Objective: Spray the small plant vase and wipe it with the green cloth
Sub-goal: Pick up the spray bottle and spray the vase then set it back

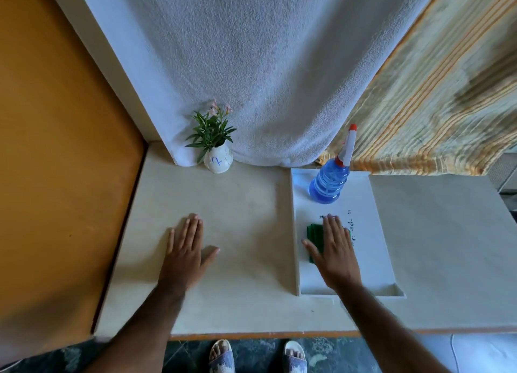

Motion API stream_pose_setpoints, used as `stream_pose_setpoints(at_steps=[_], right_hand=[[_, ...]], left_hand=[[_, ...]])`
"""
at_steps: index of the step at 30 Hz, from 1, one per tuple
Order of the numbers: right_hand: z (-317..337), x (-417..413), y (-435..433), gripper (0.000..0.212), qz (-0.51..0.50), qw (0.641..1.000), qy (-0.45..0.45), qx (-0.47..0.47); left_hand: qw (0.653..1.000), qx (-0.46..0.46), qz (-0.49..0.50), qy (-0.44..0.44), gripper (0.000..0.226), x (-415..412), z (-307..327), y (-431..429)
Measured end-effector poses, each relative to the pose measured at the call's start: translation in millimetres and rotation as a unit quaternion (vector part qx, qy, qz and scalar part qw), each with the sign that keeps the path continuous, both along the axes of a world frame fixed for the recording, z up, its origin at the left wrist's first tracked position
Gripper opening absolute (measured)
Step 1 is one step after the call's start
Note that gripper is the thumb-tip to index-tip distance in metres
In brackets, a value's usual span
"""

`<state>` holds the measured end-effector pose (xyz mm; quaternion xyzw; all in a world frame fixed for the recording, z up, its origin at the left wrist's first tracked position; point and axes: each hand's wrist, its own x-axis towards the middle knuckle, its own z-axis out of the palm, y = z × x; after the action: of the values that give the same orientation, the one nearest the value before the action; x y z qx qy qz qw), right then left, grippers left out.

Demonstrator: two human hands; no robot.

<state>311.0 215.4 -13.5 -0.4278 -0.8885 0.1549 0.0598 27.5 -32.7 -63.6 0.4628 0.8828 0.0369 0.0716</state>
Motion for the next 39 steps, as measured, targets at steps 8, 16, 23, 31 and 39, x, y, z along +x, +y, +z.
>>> stream_pose_setpoints(at_steps=[8, 16, 23, 31, 39], right_hand=[[88, -70, 97, 0.099, -0.143, 0.936, 0.295, -0.127], [93, -105, 133, 0.042, -0.178, 0.888, 0.389, -0.168], [78, -107, 128, 0.03, -0.167, 0.878, 0.432, -0.123], [117, -134, 104, 0.023, -0.051, 0.907, 0.39, -0.151], [102, -204, 33, 0.028, 0.13, 0.966, 0.126, -0.183]], left_hand=[[0.999, 0.042, -0.005, 0.021, 0.094, -2, -12, -1], [0.994, 0.083, -0.003, 0.07, 0.094, 0, -22, -1], [0.993, 0.086, -0.003, 0.081, 0.095, 0, -23, -3], [0.994, 0.084, 0.005, 0.068, 0.093, 0, -20, -3], [0.991, 0.11, 0.012, 0.08, 0.09, 3, -19, -2]])
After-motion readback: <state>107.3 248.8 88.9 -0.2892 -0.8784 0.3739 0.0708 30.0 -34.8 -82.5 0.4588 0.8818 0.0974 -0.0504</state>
